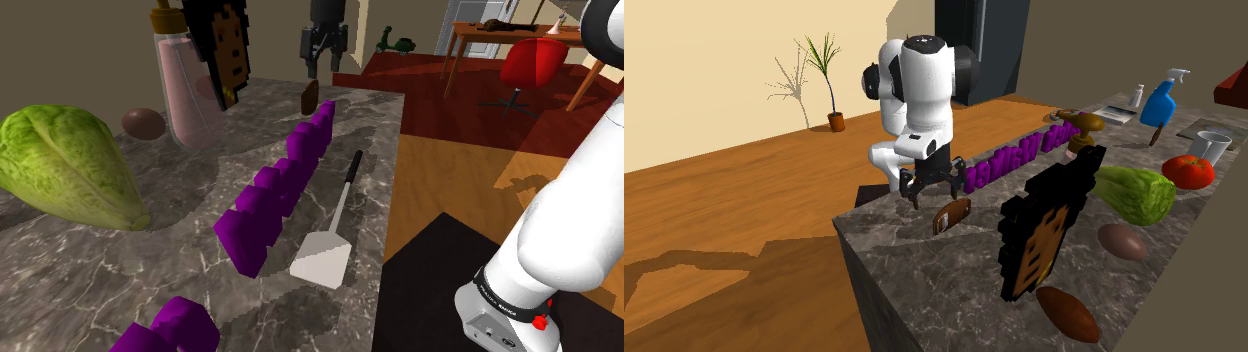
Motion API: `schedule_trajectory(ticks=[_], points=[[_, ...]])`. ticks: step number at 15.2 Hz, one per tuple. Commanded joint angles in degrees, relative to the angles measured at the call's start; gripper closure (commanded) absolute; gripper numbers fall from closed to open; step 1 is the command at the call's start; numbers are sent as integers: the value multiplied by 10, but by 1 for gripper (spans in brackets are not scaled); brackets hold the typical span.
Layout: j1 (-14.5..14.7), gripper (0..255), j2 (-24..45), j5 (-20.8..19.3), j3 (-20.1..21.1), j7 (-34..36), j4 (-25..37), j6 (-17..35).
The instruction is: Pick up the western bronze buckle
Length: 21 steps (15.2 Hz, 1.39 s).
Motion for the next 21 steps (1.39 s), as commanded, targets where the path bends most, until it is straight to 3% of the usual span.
schedule_trajectory(ticks=[1,8,11,12,21], points=[[5,0,52,-7,5,-1,77,-22],[5,0,32,-6,5,-4,-5,39],[5,0,31,-6,5,-4,-11,44],[5,255,30,-5,5,-4,-11,44],[5,255,31,-6,5,-4,-11,44]])
